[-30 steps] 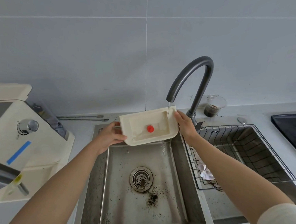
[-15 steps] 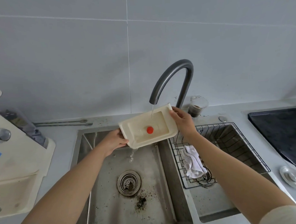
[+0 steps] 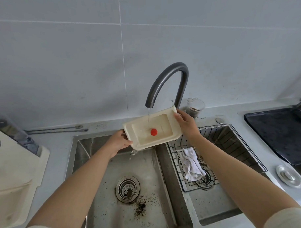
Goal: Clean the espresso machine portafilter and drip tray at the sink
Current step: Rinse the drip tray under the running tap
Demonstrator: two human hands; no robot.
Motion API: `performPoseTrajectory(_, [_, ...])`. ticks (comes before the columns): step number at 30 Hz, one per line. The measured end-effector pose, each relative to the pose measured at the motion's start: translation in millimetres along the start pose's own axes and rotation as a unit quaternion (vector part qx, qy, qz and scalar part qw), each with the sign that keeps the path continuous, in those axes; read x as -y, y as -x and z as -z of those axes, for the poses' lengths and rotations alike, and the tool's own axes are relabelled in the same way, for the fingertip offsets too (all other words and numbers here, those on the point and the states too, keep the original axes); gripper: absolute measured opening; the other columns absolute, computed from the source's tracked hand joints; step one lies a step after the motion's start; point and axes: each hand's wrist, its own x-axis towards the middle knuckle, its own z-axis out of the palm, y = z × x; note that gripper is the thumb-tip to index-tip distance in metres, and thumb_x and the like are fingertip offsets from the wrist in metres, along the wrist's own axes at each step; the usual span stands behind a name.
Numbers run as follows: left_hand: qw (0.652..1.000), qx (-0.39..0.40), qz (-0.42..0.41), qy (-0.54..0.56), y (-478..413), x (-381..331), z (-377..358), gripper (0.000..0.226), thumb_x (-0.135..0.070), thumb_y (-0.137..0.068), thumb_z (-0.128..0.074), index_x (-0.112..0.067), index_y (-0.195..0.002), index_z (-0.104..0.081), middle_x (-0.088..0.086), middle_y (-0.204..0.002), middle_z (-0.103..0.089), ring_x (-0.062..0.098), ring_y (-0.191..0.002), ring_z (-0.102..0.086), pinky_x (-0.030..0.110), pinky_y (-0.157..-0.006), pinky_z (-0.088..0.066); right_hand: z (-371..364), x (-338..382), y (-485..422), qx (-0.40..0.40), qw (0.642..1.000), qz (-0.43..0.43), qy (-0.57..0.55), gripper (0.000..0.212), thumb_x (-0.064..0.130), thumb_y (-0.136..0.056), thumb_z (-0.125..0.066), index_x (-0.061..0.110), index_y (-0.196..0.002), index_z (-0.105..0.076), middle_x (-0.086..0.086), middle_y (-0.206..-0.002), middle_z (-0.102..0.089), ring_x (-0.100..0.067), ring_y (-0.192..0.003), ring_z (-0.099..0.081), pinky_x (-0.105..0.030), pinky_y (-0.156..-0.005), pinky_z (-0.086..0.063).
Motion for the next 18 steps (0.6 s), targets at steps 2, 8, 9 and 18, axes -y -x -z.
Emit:
performPoseTrajectory(2, [1.0, 0.009, 0.004, -0.008, -1, -2, 0, 0.059, 0.013, -0.081, -0.057, -0.003, -0.135, -0.04, 0.016, -0.134, -0.052, 0.028, -0.121, -0.052, 0.035, -0.099, -0.045, 1, -1, -1, -0.007, 1.0, -0.009, 0.019, 0.042, 0.03, -0.097, -0.04, 0.014, -0.136, -0.045, -0.008, -0.13, -0.055, -0.024, -0.118, -0.051, -0.037, -0.1, -0.043])
performPoseTrajectory(8, [0.999, 0.029, 0.002, -0.03, -3, -13, -4, 0.052, 0.005, -0.084, -0.058, -0.006, -0.133, -0.044, 0.012, -0.131, -0.055, 0.026, -0.118, -0.054, 0.038, -0.1, -0.046, 7, 0, -6, -0.053, 0.997, -0.019, 0.061, 0.039, 0.029, -0.098, -0.036, 0.007, -0.123, -0.056, -0.006, -0.103, -0.059, -0.019, -0.095, -0.05, -0.031, -0.082, -0.04])
performPoseTrajectory(9, [0.999, 0.034, 0.001, -0.03, -3, -14, -5, 0.051, 0.004, -0.085, -0.058, -0.005, -0.133, -0.045, 0.013, -0.131, -0.055, 0.026, -0.118, -0.054, 0.038, -0.1, -0.046, 8, 0, -7, -0.061, 0.996, -0.012, 0.07, 0.038, 0.027, -0.099, -0.035, 0.003, -0.116, -0.059, -0.006, -0.094, -0.056, -0.018, -0.089, -0.048, -0.028, -0.076, -0.037])
performPoseTrajectory(18, [0.999, 0.043, 0.01, 0.023, -2, -10, 9, 0.057, 0.003, -0.084, -0.059, -0.006, -0.137, -0.039, 0.014, -0.129, -0.055, 0.027, -0.113, -0.056, 0.039, -0.096, -0.047, 0, 4, -7, -0.063, 0.994, -0.008, 0.092, 0.04, 0.027, -0.099, -0.034, 0.001, -0.116, -0.059, -0.02, -0.108, -0.062, -0.022, -0.088, -0.05, -0.043, -0.086, -0.044])
